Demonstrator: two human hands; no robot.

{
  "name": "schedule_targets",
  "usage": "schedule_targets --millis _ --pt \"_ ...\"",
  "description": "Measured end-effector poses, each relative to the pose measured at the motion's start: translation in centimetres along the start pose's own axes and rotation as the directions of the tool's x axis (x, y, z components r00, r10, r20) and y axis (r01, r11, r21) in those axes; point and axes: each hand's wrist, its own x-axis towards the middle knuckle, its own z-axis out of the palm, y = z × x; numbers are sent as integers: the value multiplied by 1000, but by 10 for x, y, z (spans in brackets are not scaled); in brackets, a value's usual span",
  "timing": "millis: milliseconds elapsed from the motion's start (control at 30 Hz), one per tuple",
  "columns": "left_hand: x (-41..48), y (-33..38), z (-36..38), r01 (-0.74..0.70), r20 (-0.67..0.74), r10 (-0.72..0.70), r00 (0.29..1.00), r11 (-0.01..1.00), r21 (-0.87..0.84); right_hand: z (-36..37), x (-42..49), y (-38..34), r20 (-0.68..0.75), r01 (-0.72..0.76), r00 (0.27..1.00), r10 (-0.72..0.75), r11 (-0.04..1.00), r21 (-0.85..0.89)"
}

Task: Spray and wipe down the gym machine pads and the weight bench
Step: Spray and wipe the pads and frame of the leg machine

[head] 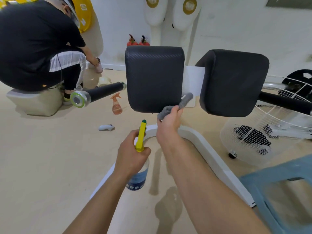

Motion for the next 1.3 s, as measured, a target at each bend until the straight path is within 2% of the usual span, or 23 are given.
schedule_targets --millis 67,167,300,367,500,567,600,667,700,733,767,833,867,900,967,1000,1067,1100,1167,1200,1300 --pt "-1 -9 -18 1 -35 0 999 1000 24 16 -7 17 -63 36 997 -36 999 -7" --pt "-2 -21 -41 17 -80 -12 997 998 61 37 -12 43 -110 -90 989 95 995 51" --pt "1 -29 -56 42 -109 -32 993 995 91 58 -40 63 80 -387 921 382 920 66" --pt "1 -30 -58 45 -108 -35 993 995 92 57 -44 59 124 -421 904 410 903 86" --pt "4 -29 -48 51 -90 -45 995 997 60 23 -25 22 154 -346 937 315 901 262" --pt "5 -25 -39 37 -67 -34 997 998 44 -1 -7 -5 118 -206 977 178 931 302" --pt "5 -22 -34 29 -58 -27 998 999 31 -11 1 -19 52 -106 994 96 964 244" --pt "4 -15 -27 20 -51 -20 998 1000 0 -16 2 -43 -36 143 989 -144 989 -47" --pt "4 -12 -24 16 -49 -17 999 1000 -13 -13 0 -49 -5 258 964 -265 942 -213" --pt "4 -9 -22 14 -48 -15 999 1000 -22 -8 -3 -47 68 368 926 -371 850 -376" --pt "3 -7 -21 13 -48 -14 999 1000 -27 -5 -5 -42 157 487 861 -484 694 -530" --pt "1 -5 -22 13 -53 -14 999 1000 -26 -8 -4 -16 353 628 681 -641 264 -732" --pt "1 -5 -25 13 -57 -14 998 1000 -21 -15 2 -1 425 620 624 -655 84 -780" --pt "1 -6 -28 14 -62 -15 998 1000 -13 -24 7 11 489 586 603 -630 -66 -808" --pt "1 -9 -34 18 -69 -18 997 1000 0 -40 13 27 641 567 538 -547 -328 -756" --pt "1 -10 -38 18 -73 -18 997 1000 6 -45 16 32 720 574 482 -499 -442 -690" --pt "1 -13 -43 23 -81 -21 997 1000 16 -52 22 36 824 568 399 -403 -596 -567" --pt "1 -15 -46 22 -89 -20 996 1000 21 -54 28 34 853 559 380 -357 -647 -519" --pt "0 -17 -50 25 -105 -22 994 999 26 -57 38 25 892 548 345 -292 -710 -443" --pt "0 -18 -51 27 -113 -24 993 999 26 -58 40 21 918 554 305 -253 -737 -387" --pt "2 -18 -53 31 -126 -28 992 999 21 -55 41 3 990 619 116 -77 -774 -133"
